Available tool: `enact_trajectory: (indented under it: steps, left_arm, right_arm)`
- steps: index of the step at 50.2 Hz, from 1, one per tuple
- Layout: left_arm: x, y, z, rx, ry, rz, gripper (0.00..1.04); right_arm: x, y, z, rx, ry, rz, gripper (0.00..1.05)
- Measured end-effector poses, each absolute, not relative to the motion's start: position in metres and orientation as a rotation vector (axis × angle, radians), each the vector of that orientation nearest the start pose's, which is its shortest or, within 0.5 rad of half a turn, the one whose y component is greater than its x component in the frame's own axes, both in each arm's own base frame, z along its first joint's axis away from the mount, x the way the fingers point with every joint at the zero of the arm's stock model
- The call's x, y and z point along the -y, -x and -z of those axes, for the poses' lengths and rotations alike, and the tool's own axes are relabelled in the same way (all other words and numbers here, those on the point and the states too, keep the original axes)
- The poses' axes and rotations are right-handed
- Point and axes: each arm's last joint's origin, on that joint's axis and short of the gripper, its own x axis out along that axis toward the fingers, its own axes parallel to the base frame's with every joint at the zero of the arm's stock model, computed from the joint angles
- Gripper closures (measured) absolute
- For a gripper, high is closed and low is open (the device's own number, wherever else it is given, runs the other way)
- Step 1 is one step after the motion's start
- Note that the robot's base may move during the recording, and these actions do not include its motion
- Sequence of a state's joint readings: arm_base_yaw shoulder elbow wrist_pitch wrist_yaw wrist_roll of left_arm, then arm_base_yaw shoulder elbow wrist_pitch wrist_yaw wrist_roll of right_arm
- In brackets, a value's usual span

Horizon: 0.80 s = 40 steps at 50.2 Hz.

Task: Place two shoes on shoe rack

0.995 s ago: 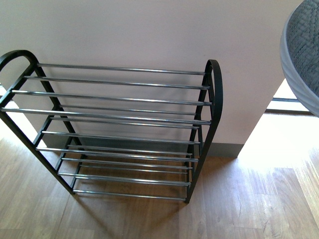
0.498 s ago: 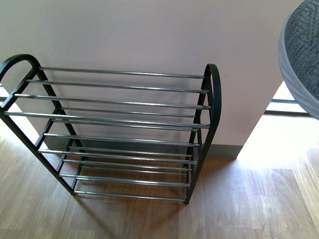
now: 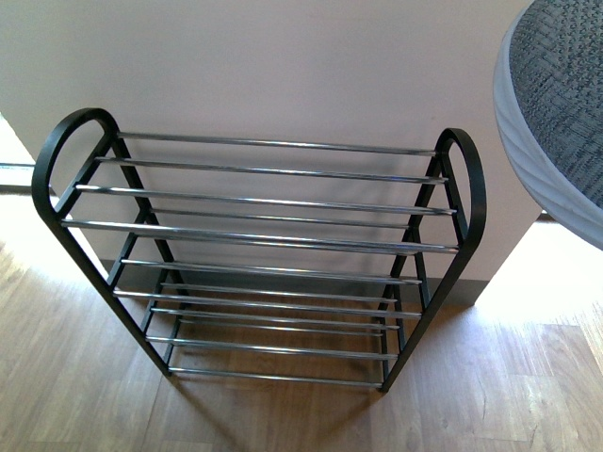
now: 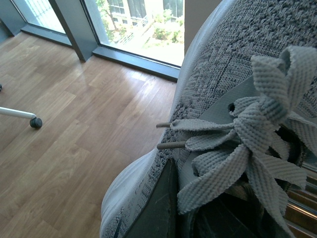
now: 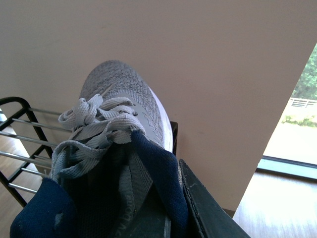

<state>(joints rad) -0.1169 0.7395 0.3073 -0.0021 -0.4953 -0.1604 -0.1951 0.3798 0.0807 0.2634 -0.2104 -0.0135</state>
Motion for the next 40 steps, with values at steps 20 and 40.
enact_trajectory:
  steps: [20,40]
  left_arm:
    - [0.006,-0.158,-0.194,-0.389,0.029,-0.378,1.03]
    - [0.006,-0.158,-0.194,-0.388,0.028,-0.384,1.03]
  right_arm:
    - [0.019,-0.121,-0.183,-0.035,0.008,0.013,1.03]
    - [0.01,-0.152,-0.212,-0.066,-0.003,0.015,1.03]
